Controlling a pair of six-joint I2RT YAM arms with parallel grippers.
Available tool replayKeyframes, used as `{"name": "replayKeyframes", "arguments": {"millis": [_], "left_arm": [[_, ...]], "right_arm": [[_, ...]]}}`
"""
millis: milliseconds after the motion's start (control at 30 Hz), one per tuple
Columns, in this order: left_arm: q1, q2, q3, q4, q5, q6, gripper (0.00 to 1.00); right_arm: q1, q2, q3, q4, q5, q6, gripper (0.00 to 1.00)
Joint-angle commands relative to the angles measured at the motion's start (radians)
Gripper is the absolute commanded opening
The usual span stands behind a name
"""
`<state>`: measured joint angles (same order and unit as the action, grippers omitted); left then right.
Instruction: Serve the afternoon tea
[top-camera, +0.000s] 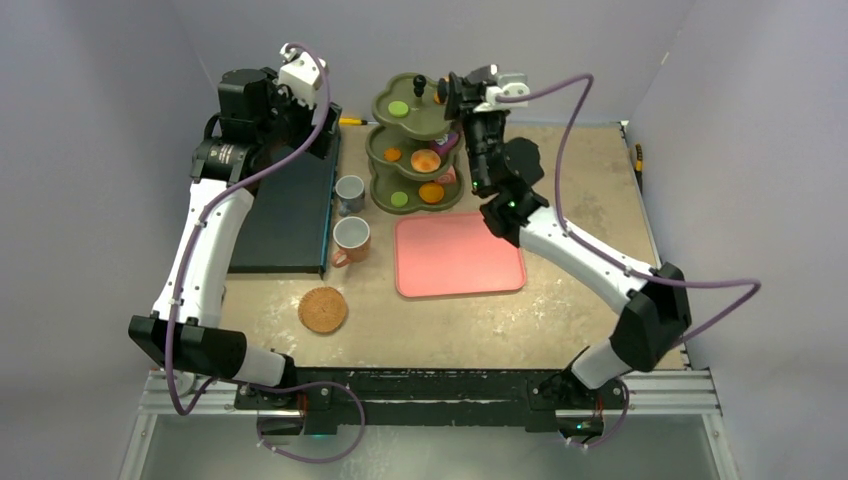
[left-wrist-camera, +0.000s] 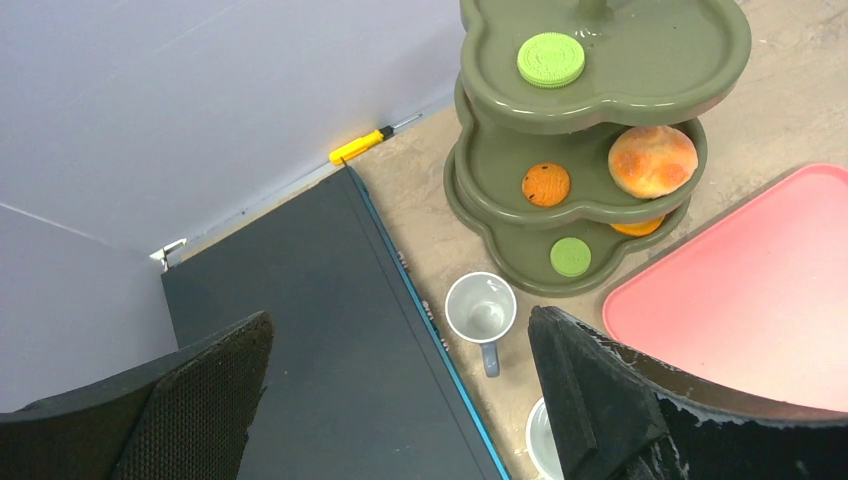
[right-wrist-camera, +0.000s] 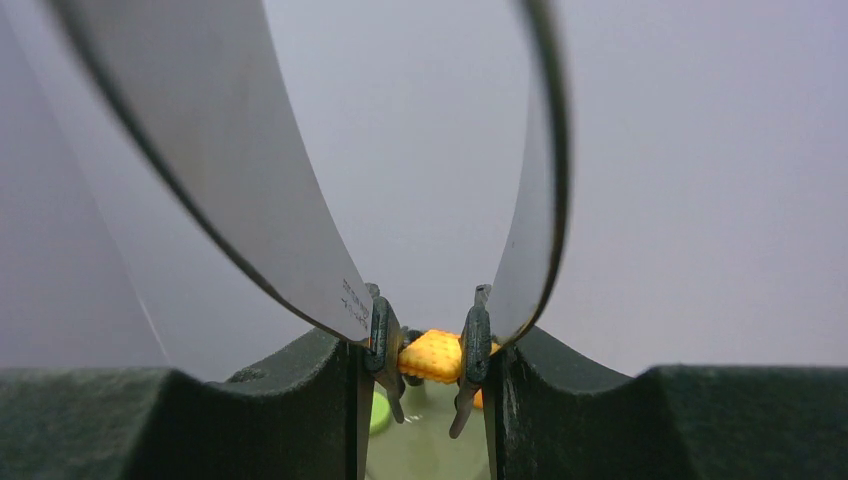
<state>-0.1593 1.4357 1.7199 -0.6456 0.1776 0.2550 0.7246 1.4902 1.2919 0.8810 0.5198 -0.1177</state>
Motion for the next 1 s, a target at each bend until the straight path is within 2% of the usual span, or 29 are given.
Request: {"name": "replayKeyframes", "arguments": {"millis": [0,167,633,733,867,967], "left_arm": [[0.009,-0.037,-0.008,0.03,-0.008,0.003,0.99],[0.01,-0.042,-0.019,0.037,-0.016,-0.001,0.99],[0.015,-0.047,-0.035,0.037,-0.007,-0.02,0.99],[0.016,-0.051,-0.037,0.037,-0.009,-0.021,0.99],[0.017,-0.052,-0.036,0.036,-0.009,-0.024,0.99],[0.017,-0.052,-0.034,0.035,-0.003,-0.031,0.99]], "right_arm": [[-0.01,0.131,0.167,-0.061,-0.115,-0.011,0.36],[-0.015,0.215,0.225,-0.082,-0.135,0.011,0.36],[-0.047,0.278,0.24,-0.13,-0.153,0.014,0.41],[-0.059,0.295,0.265,-0.165,-0.168,0.021,0.45],[-0.063,0.296,0.264,-0.183,-0.184,0.028,0.57],[-0.063,0.291,0.266,-0.191,-0.197,0.025,0.62]]}}
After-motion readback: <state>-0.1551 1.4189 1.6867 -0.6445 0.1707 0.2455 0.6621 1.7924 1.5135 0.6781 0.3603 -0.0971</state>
